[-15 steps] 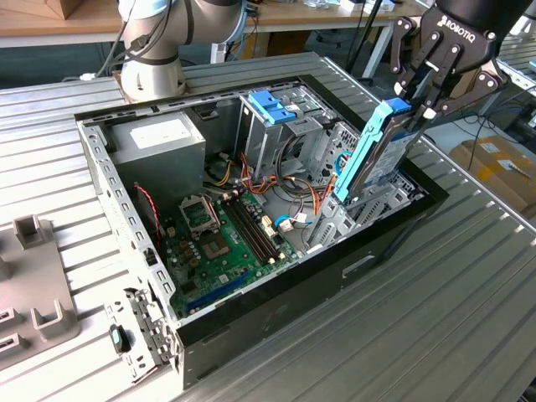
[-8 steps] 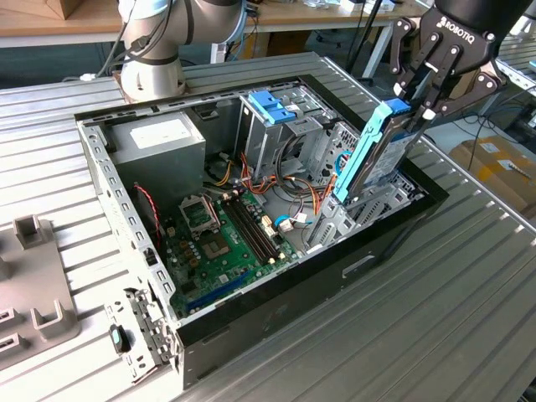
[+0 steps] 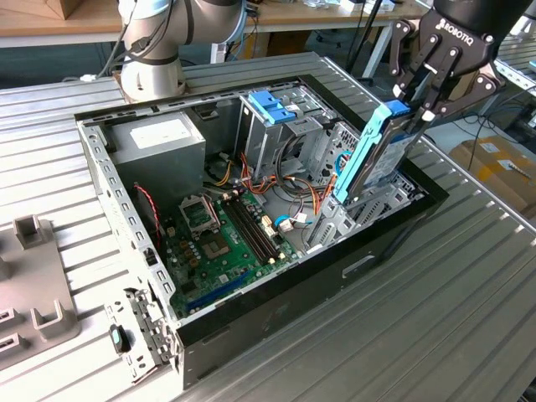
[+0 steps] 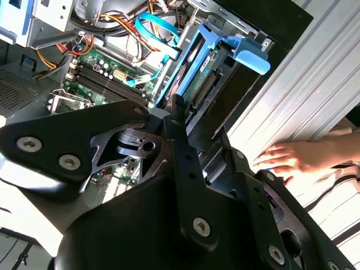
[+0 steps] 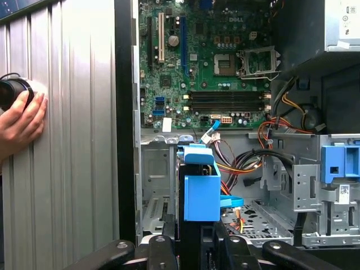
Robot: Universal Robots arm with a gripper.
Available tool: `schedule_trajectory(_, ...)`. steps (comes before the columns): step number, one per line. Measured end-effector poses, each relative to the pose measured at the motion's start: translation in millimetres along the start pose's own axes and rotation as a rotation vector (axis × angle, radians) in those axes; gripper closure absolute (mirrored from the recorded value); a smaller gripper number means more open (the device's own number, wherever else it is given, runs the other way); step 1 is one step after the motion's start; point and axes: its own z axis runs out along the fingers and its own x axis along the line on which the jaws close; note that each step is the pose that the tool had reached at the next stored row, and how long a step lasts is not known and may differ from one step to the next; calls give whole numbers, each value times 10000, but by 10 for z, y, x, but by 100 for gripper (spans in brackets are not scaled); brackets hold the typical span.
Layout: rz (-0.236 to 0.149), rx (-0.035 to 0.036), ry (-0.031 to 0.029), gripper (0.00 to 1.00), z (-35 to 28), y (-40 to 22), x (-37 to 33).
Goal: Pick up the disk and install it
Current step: 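Insert the disk into the insertion slot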
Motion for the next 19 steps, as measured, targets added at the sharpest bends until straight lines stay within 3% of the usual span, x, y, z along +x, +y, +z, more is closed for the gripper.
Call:
schedule_trajectory(10,0,0,0,65,14,9,0)
schedule_trajectory(19,-1,0,0,65,134,11,1)
